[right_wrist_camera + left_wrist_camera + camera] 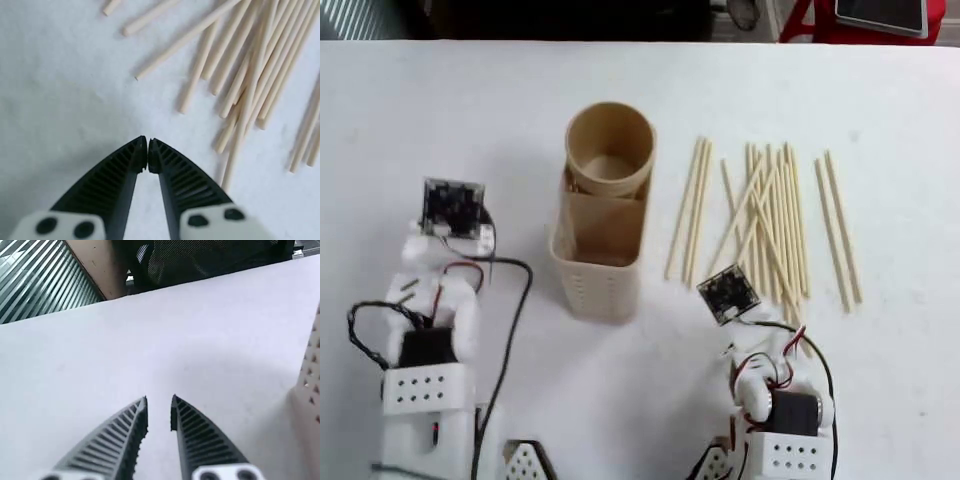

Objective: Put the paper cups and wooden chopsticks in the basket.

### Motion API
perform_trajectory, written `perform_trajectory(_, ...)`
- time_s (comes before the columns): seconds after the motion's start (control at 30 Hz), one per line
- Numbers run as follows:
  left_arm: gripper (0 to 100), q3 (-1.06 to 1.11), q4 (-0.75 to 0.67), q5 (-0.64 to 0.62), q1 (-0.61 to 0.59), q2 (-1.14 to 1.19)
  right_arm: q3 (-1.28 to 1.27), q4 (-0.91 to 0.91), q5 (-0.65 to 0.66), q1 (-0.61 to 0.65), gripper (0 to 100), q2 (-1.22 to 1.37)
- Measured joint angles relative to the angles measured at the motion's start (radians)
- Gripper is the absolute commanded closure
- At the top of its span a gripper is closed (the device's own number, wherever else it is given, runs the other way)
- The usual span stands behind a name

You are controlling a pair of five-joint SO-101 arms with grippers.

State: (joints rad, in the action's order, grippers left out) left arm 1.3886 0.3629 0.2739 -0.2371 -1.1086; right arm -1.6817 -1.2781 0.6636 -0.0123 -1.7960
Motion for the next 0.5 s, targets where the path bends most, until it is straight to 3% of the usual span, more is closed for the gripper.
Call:
perform_trajectory(0.27, 90, 0.296, -0.270, 0.083, -0.077, 0.002, 0.000, 0.037, -0.002, 0.031, 98.1, 0.000)
perform_trajectory(0.5, 90, 0.299, -0.226, 0.092, -0.167, 0.000, 0.000, 0.144, -0.003, 0.071, 98.1, 0.000)
